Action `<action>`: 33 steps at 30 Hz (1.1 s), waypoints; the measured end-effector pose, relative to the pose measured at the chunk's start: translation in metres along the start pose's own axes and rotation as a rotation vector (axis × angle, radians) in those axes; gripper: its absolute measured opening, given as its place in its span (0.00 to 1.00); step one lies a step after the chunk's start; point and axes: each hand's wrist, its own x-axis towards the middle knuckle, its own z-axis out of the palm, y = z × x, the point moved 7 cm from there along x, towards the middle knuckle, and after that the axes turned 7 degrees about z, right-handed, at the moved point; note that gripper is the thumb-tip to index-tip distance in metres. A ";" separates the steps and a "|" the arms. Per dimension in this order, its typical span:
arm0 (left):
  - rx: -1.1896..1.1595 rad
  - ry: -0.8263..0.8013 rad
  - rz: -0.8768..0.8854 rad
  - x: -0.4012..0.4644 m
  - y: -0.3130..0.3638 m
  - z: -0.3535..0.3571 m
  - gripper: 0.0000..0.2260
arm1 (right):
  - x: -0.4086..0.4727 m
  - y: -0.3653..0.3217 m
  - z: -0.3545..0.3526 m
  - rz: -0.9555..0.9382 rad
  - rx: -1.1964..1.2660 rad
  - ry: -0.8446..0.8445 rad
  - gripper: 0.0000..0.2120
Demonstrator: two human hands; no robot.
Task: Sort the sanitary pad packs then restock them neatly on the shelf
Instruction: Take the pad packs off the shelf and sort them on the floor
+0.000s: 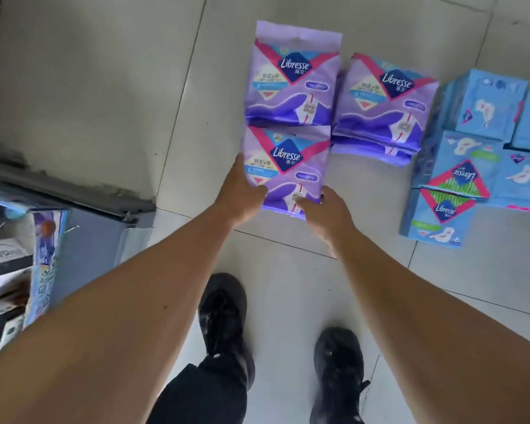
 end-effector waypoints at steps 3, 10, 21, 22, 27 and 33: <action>0.030 0.037 -0.044 -0.028 0.010 -0.020 0.31 | -0.030 -0.017 -0.017 -0.022 -0.170 0.051 0.21; 0.160 0.317 0.117 -0.150 0.094 -0.105 0.17 | -0.178 -0.128 -0.060 -0.623 -0.554 0.138 0.22; -0.036 0.866 0.093 -0.411 0.170 -0.263 0.13 | -0.466 -0.254 -0.072 -1.322 -0.771 0.051 0.22; -0.055 0.918 0.089 -0.438 0.167 -0.273 0.13 | -0.493 -0.257 -0.068 -1.377 -0.764 0.024 0.22; -0.077 1.111 0.014 -0.541 0.132 -0.317 0.12 | -0.602 -0.261 -0.028 -1.580 -0.726 -0.105 0.21; -0.149 1.248 -0.212 -0.624 0.036 -0.344 0.14 | -0.677 -0.238 0.053 -1.679 -0.698 -0.257 0.22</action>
